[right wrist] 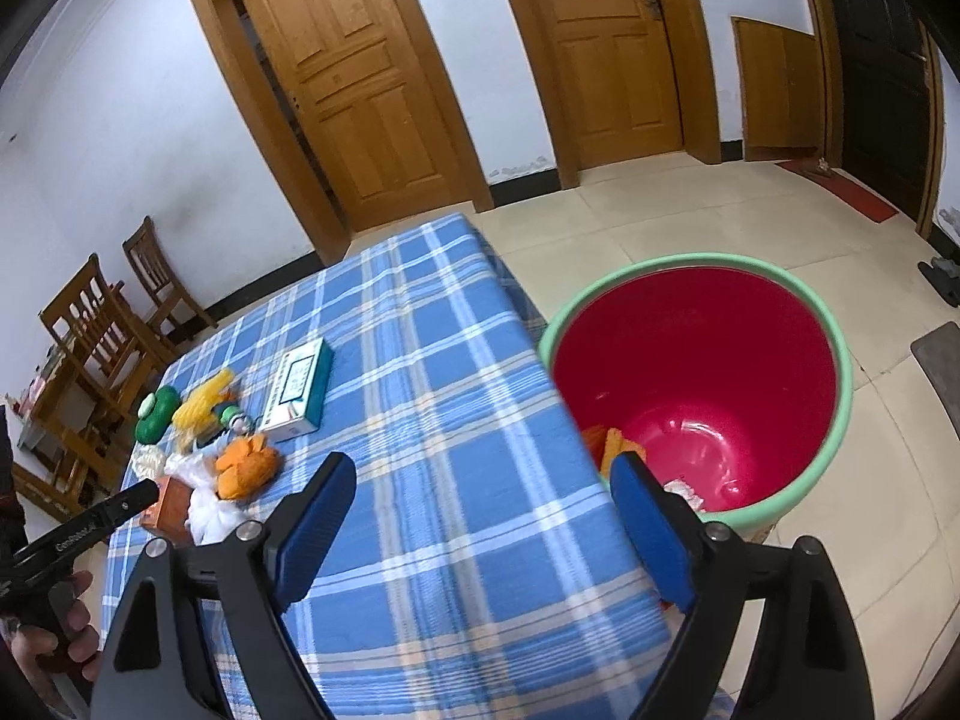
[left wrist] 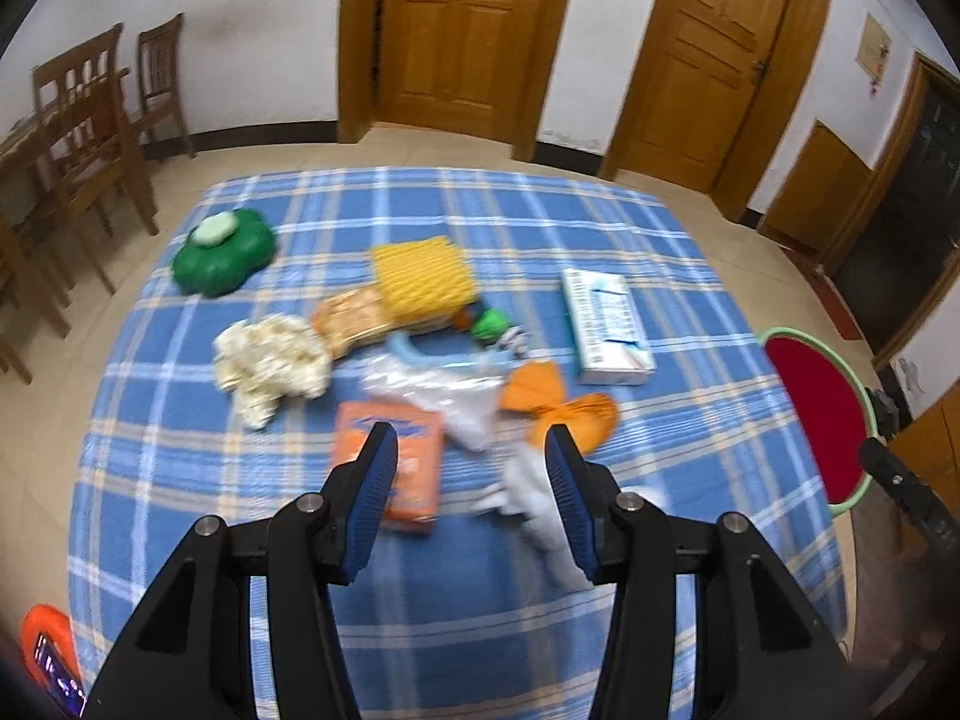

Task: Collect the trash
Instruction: 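Move both tools back over the table toward the orange box, then grasp the orange medicine box with the left tool while the right tool grasps the white glove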

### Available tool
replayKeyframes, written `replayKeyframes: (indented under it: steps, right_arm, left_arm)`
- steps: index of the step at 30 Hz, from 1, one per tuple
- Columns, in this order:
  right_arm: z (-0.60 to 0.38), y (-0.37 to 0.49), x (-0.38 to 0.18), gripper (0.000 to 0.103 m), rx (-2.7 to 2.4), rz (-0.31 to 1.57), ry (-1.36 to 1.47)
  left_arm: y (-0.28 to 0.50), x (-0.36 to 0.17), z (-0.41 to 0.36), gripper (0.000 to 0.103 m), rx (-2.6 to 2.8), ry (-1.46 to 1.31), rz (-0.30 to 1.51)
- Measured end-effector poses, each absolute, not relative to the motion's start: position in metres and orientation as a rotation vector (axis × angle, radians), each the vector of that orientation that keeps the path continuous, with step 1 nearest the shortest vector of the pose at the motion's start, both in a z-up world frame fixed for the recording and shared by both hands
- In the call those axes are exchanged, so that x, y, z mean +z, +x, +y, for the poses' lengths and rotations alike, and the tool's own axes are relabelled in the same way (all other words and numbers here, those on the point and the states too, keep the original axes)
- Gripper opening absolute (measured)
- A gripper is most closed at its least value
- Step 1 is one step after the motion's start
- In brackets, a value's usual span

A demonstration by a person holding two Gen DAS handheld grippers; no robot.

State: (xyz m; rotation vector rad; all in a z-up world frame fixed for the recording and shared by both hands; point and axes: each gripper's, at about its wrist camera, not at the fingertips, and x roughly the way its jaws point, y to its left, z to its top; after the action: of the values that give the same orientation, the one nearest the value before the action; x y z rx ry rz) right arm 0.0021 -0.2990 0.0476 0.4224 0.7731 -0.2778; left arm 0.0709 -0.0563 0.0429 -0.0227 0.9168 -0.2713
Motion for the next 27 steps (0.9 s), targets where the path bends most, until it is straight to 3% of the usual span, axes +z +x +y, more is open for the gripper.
replayKeyframes:
  steps: [27]
  right_arm:
    - [-0.24,0.036,0.03,0.09,-0.175,0.872,0.339]
  left_arm:
    - [0.086,-0.008,-0.024,0.049,-0.272,-0.113,0.986]
